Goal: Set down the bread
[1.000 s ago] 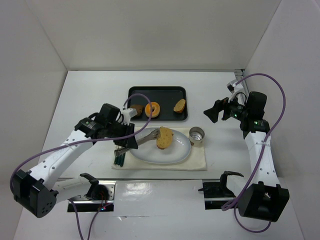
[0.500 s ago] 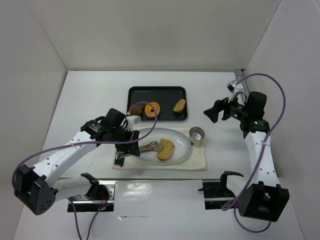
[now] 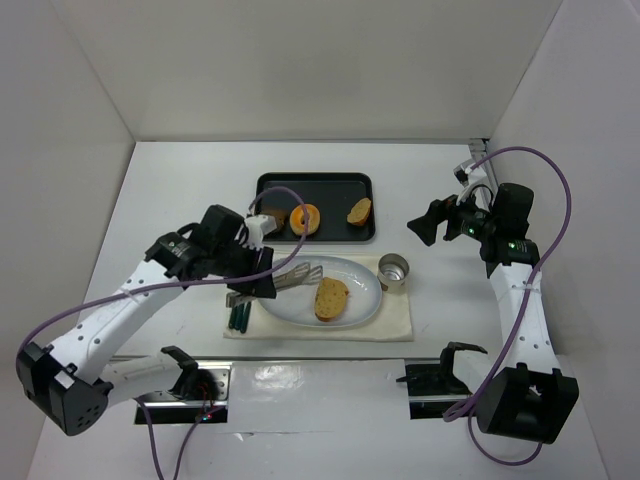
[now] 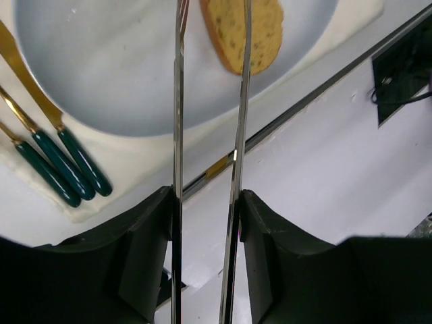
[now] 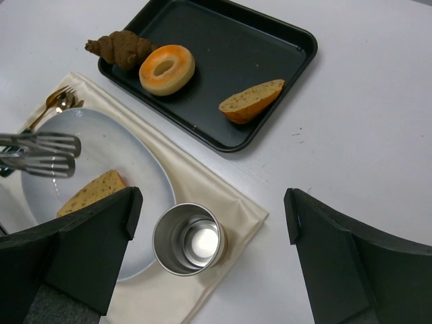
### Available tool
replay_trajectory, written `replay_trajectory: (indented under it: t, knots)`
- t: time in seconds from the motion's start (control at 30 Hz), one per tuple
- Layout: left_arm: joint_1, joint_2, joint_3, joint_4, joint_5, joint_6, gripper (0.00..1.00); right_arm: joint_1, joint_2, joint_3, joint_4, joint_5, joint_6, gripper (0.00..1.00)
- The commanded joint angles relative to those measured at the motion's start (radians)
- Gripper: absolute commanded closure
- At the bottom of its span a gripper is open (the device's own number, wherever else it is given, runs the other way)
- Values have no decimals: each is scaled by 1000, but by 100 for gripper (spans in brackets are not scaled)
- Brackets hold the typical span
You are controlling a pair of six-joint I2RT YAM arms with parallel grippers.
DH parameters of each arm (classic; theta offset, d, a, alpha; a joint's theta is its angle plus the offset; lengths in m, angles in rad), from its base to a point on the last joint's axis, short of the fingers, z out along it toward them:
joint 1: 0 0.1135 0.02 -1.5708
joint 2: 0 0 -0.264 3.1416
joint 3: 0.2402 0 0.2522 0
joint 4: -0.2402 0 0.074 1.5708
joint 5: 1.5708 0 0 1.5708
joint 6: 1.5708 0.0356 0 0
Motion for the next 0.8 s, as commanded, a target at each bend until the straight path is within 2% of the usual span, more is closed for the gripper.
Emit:
replay_trajectory:
  t: [0.0,0.13,0.23,0.37,0.6,0.77]
  knots:
    - [15,-51,123,-37,-42,14,44,6,-16,34,7,6,-16,0]
    - [88,-77,185,-38,-116,14,48,6,-16,34,7,-3,-16,0]
    - [171,-100,140,11,-224,-17,48,6,-16,34,7,-13,-16,0]
    - [331,-135,2,187,-266,-66,50,6,-16,34,-2,-48,-16,0]
    - [607,26,-58,365,-412,-34,50,6,-16,34,-20,-79,-25,0]
    - [628,202,-58,445,-542,-34,50,6,-16,34,-20,-79,-25,0]
